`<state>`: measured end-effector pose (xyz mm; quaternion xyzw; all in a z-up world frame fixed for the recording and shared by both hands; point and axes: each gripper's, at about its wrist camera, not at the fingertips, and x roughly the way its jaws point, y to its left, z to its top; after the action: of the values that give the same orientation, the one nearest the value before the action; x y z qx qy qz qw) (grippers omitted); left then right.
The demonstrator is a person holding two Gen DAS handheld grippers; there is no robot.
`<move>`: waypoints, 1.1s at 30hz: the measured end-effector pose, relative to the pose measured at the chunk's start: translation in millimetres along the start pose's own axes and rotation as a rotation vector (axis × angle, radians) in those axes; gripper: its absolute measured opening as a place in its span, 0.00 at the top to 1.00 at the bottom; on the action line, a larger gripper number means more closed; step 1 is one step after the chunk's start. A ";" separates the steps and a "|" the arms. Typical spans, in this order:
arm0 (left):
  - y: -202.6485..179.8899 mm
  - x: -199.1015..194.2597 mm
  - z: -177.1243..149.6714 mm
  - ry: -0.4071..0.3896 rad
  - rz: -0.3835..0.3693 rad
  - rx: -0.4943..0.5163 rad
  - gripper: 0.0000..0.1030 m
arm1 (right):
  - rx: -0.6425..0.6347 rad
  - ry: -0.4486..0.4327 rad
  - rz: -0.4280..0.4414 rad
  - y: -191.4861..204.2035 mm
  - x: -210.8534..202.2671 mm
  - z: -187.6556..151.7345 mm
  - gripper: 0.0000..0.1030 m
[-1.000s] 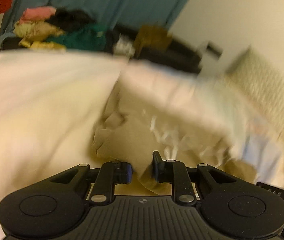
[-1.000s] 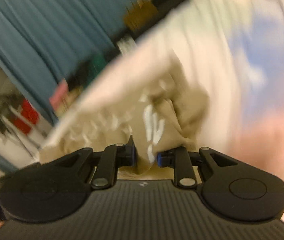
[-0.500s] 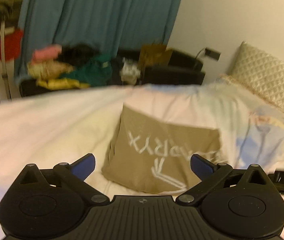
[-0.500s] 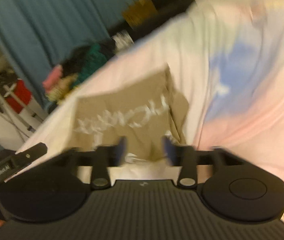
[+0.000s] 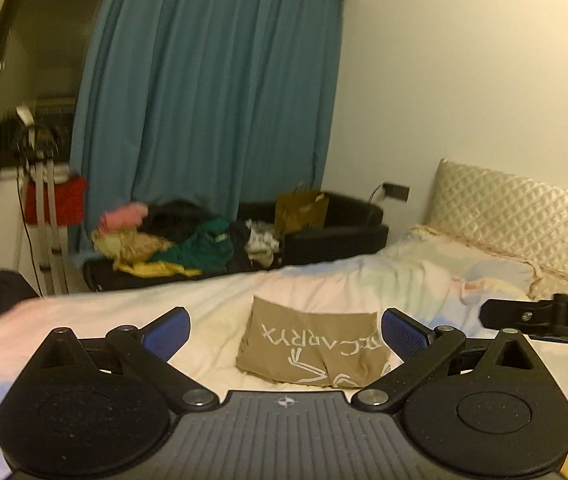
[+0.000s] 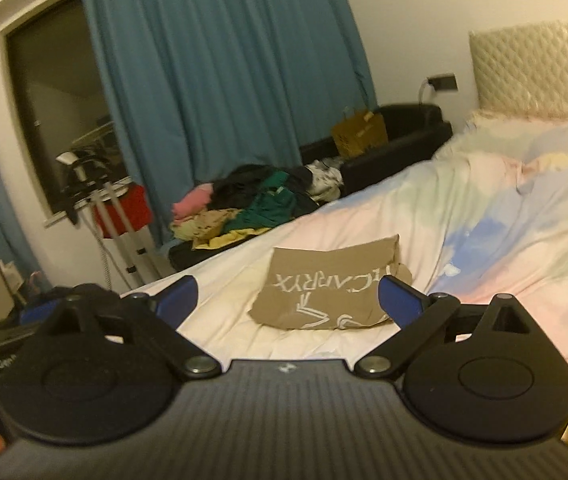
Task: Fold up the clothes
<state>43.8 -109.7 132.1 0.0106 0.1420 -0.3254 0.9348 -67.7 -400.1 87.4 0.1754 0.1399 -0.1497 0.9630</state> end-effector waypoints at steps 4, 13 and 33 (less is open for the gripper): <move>-5.8 -48.2 -9.7 -0.048 -0.023 0.043 0.00 | -0.044 -0.049 0.015 15.8 -35.2 -13.1 0.05; -4.8 -84.4 -57.8 -0.091 -0.016 0.040 0.00 | -0.102 -0.126 0.005 16.6 -49.4 -69.8 0.05; 27.6 -51.4 -100.3 -0.010 0.026 0.009 0.01 | -0.172 -0.077 -0.130 21.8 -15.7 -115.0 0.05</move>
<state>-3.7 -45.6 47.8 0.0150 0.1359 -0.3137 0.9396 -99.7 -333.2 -4.5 0.0768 0.1262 -0.2059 0.9674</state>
